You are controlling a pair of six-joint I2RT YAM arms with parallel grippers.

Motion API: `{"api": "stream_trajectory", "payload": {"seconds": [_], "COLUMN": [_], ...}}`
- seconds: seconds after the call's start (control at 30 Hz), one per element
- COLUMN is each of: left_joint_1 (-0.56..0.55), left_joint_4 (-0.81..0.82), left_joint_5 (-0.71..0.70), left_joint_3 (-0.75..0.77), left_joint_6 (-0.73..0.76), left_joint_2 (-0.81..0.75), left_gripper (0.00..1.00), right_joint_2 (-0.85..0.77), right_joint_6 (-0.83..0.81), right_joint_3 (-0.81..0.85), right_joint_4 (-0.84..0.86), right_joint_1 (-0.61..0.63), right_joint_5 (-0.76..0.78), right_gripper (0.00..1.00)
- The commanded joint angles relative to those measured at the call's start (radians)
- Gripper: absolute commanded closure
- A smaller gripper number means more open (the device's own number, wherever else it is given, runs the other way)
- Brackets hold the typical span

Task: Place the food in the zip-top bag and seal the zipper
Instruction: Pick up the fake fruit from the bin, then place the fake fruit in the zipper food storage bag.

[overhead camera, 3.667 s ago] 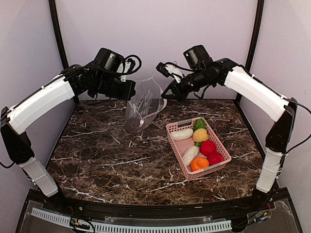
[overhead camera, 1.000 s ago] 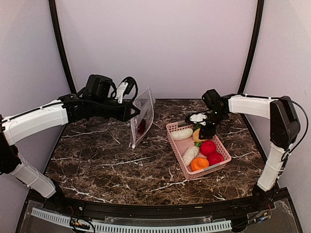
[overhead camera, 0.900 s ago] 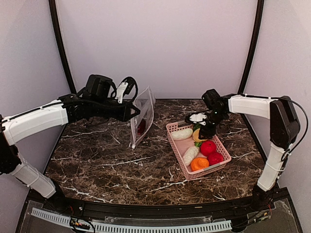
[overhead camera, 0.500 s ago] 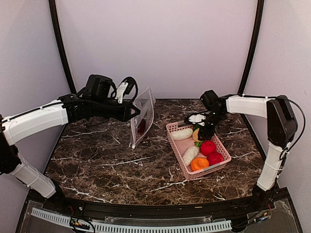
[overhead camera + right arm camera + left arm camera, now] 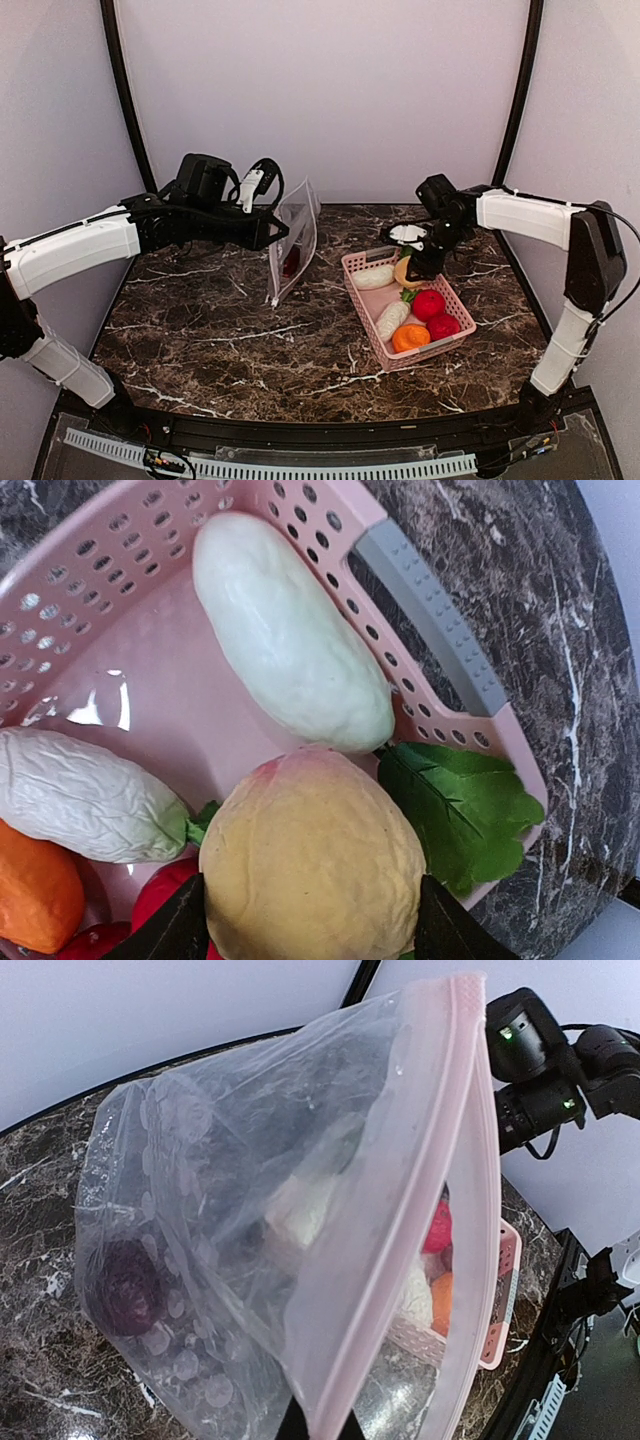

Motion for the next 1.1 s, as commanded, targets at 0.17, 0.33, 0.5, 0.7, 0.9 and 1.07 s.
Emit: {"api": "stream_trajectory", "payload": {"seconds": [0.17,0.33,0.5,0.7,0.9,1.07], "left_joint_1": [-0.003,-0.003,-0.003,-0.003,-0.003,-0.003], "left_joint_4": [-0.01,-0.009,-0.017,-0.025,-0.016,0.018], "left_joint_5": [0.013,0.017,0.015,-0.013,0.002,0.049], "left_joint_3": [-0.011,-0.01,-0.005,-0.003,-0.003,-0.018], "left_joint_6": [-0.01,-0.022,-0.028,-0.017,-0.016,-0.02], "left_joint_2": [0.01,0.025,0.058,0.069,0.053,0.015], "left_gripper": [0.99,0.99,0.99,0.99,0.99,0.99], "right_joint_2": [-0.173,-0.167,-0.072,0.06,0.143,0.184], "right_joint_6": [0.069,0.1,0.115,0.118,0.174,0.201], "right_joint_3": [0.055,0.218,0.432,0.688,0.772,0.762], "right_joint_4": [-0.036,-0.118,-0.205,-0.301,-0.277,-0.229], "right_joint_1": [0.077,0.12,0.168,0.245,0.33,0.364], "right_joint_5": [-0.137,-0.314,-0.547,-0.776,-0.78,-0.65], "right_gripper": [0.49,0.5,0.5,0.5,0.51,0.52]}}
